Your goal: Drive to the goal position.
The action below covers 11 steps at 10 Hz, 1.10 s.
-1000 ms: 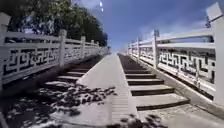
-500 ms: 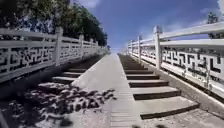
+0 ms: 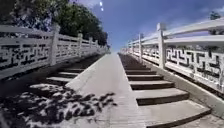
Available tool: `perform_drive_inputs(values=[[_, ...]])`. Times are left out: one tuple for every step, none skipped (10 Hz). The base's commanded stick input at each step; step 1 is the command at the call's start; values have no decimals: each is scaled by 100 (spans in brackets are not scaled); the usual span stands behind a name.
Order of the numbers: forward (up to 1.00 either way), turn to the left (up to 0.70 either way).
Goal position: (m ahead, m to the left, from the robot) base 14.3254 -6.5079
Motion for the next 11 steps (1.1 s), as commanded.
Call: perform_drive_inputs(values=[[45, 0], [45, 0], [45, 0], [45, 0], [45, 0], [45, 0], [45, 0], [45, 0], [45, 0], [45, 15], [45, 23]])
